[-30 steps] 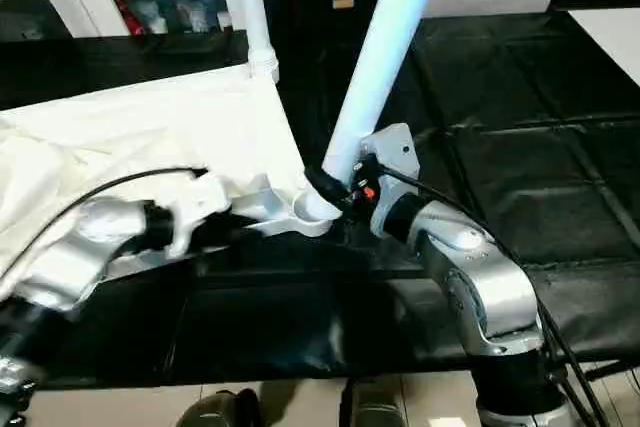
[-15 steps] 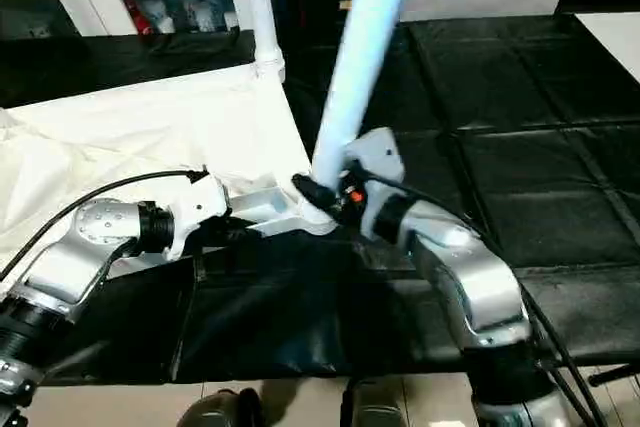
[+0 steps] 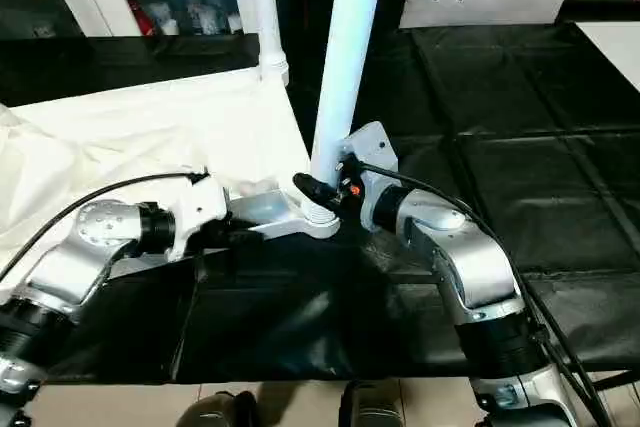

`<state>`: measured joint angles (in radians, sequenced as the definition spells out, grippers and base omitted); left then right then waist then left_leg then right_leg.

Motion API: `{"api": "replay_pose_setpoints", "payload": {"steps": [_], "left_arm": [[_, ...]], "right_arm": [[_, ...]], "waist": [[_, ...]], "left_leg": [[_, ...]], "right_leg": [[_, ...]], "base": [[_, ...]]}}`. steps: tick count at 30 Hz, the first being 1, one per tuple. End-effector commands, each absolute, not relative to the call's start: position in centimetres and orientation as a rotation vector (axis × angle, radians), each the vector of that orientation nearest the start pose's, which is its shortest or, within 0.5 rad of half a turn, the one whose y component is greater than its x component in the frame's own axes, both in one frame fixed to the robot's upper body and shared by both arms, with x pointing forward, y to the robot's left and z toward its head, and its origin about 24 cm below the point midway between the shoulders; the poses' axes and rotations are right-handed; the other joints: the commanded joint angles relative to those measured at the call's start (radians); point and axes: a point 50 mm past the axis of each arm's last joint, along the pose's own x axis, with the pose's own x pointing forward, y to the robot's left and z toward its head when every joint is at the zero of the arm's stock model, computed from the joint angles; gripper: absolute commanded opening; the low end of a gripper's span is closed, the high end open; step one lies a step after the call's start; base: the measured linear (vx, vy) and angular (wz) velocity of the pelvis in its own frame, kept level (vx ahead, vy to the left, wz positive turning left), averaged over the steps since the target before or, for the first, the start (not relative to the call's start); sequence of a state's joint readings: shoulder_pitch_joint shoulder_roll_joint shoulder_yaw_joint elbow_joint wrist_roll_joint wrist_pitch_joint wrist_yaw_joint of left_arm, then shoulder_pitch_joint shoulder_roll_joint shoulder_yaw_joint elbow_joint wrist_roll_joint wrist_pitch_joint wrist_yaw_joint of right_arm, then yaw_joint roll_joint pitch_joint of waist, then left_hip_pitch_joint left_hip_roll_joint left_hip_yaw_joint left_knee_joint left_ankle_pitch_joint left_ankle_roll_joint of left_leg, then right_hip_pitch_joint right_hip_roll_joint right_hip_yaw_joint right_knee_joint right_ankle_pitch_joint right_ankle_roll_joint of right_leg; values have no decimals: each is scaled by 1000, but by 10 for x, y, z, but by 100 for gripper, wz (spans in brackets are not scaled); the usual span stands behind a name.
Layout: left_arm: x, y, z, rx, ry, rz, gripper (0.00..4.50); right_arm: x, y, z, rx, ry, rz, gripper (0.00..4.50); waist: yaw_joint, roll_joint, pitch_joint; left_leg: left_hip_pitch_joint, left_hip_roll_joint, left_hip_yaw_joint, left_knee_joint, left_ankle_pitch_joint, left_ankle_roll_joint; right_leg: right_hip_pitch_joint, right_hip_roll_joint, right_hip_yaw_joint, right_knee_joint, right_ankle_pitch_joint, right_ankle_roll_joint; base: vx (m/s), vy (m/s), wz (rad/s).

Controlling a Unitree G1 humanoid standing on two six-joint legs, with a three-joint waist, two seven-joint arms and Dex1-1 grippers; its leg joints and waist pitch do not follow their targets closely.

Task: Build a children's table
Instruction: Insert table leg to table base

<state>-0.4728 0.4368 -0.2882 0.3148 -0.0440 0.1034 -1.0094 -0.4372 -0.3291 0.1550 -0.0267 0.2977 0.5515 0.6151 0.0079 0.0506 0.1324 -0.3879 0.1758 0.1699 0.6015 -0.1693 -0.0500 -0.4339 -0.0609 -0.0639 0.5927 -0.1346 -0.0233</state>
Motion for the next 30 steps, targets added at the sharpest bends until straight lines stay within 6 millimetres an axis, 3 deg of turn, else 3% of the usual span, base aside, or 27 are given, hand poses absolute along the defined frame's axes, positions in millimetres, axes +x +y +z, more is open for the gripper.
{"api": "replay_pose_setpoints", "payload": {"steps": [1, 3, 8, 15, 19, 21, 27, 28, 30], "left_arm": [[305, 138, 65, 492, 289, -1186, 103], [305, 139, 64, 486, 302, -1182, 107], [304, 145, 61, 503, 358, -1194, 107], [308, 151, 62, 505, 370, -1156, 43], [309, 152, 58, 552, 388, -1138, 4], [309, 151, 58, 570, 388, -1145, 0], [305, 150, 57, 686, 389, -1232, 0], [302, 147, 58, 694, 369, -1283, 0], [300, 146, 59, 693, 361, -1304, 0]], "right_arm": [[305, -115, 112, -98, 189, 860, 190], [305, -115, 112, -98, 191, 862, 190], [303, -116, 110, -98, 197, 864, 190], [303, -117, 110, -103, 202, 866, 190], [303, -116, 110, -107, 206, 875, 190], [303, -116, 110, -109, 208, 879, 190], [303, -116, 105, -133, 268, 934, 190], [304, -117, 104, -140, 282, 949, 190], [304, -117, 103, -144, 287, 954, 190]], "waist": [[3, -7, -93], [1, -13, -94], [2, -11, -95], [1, -10, -92], [0, -12, -89], [-1, -15, -87], [0, -13, -89], [-4, -23, -86], [-2, -17, -87]], "left_leg": [[14, 33, -11, -62, -196, 59], [14, 32, -11, -62, -205, 54], [13, 32, -11, -62, -198, 54], [15, 33, -11, -62, -204, 52], [16, 31, -11, -63, -219, 51], [16, 32, -12, -63, -223, 49], [17, 34, -14, -65, -218, 56], [14, 35, -12, -66, -219, 59], [16, 35, -11, -65, -219, 57]], "right_leg": [[63, -65, 43, -84, -426, -142], [65, -65, 43, -83, -426, -142], [66, -66, 45, -83, -418, -146], [66, -65, 44, -82, -414, -154], [64, -65, 44, -87, -446, -140], [62, -66, 44, -89, -463, -133], [62, -65, 45, -85, -427, -141], [62, -65, 46, -85, -412, -149], [62, -67, 47, -84, -405, -154]], "base": [[0, 0, 0], [0, 0, 0], [0, 0, 0], [0, 0, 0], [0, 0, 0], [0, 0, 0], [0, 0, 0], [0, 0, 0], [0, 0, 0]]}}
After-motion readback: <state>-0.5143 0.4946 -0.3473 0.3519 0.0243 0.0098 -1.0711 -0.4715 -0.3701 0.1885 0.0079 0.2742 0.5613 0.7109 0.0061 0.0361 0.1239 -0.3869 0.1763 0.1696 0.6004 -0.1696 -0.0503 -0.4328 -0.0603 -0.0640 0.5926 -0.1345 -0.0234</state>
